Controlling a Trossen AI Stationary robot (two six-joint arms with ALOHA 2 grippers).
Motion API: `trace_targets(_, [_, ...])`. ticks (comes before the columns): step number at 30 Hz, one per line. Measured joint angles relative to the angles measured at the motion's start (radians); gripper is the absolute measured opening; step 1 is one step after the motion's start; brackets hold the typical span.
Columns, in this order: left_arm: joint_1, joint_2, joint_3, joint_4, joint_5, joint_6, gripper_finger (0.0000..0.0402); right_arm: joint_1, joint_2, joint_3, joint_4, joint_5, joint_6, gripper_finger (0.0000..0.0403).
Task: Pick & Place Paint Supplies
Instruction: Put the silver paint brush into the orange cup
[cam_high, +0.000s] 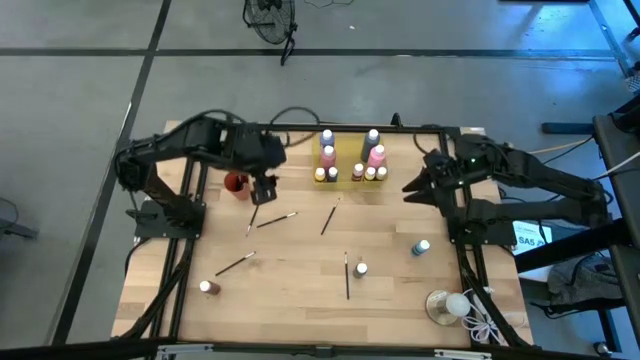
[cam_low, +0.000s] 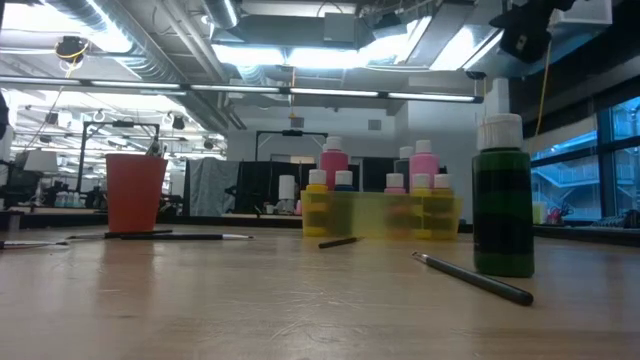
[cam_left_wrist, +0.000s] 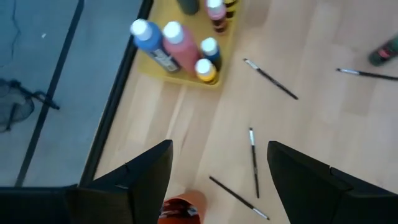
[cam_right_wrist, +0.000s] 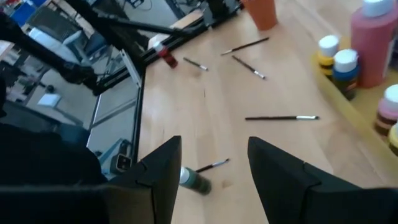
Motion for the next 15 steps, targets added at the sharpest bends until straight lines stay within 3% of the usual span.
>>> trace_targets(6, [-0.1,0.0,-0.041,0.002,-0.003,-0.057,0.0258,0.087,0.027,0.0,-0.011,-0.004,0.027,0.0188])
trace_targets(11, [-0.162,0.0,-0.157,0.013,-0.003,-0.089,0.0258,0.163,0.029,0.0,-0.011,-0.008,0.035,0.0188])
trace_targets(15, [-0.147,0.0,-0.275,0.137,0.145,-0.08,0.0258,0.219,0.03,0.0,-0.011,-0.008,0.064,0.0188])
